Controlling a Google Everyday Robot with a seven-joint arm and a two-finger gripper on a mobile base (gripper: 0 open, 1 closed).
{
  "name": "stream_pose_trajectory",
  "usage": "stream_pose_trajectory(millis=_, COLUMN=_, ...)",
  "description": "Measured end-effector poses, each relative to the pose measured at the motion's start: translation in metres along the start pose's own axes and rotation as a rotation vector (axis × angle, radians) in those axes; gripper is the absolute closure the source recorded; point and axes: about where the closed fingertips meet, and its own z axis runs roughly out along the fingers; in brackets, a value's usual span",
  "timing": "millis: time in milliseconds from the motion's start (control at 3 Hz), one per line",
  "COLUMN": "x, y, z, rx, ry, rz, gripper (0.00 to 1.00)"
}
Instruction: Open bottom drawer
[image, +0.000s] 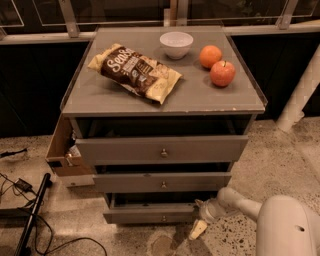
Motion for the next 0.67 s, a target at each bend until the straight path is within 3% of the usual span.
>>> stream_pose_trajectory(millis=333, x=0.005, y=0.020, z=-0.011, rx=-0.079, ry=0.018, rz=0.016, gripper=0.00)
stream_pose_trajectory(millis=667, x=0.011, y=0.050, z=-0.026, rx=-0.189, ry=0.045, rz=0.027, gripper=0.00)
